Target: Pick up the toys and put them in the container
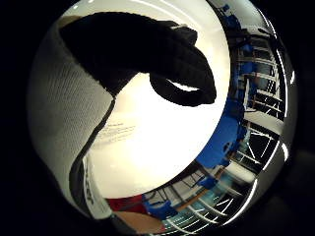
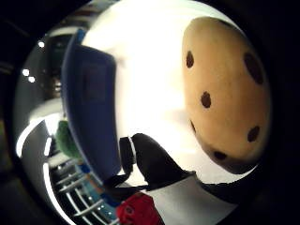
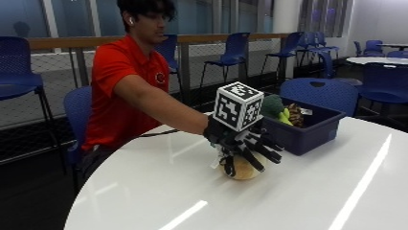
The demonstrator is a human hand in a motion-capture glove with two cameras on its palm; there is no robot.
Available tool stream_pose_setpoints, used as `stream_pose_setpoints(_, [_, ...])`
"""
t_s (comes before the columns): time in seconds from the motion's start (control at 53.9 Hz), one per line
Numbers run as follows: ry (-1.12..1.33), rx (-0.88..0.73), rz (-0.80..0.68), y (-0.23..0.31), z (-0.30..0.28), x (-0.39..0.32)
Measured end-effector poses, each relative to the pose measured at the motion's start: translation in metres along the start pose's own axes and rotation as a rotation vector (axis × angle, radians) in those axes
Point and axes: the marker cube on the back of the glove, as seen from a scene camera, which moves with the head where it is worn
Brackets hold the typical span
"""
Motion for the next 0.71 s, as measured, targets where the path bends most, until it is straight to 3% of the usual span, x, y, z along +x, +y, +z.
stream_pose_setpoints(0.705, [0.098,-0.041,0.047,-0.011,0.020,0.002])
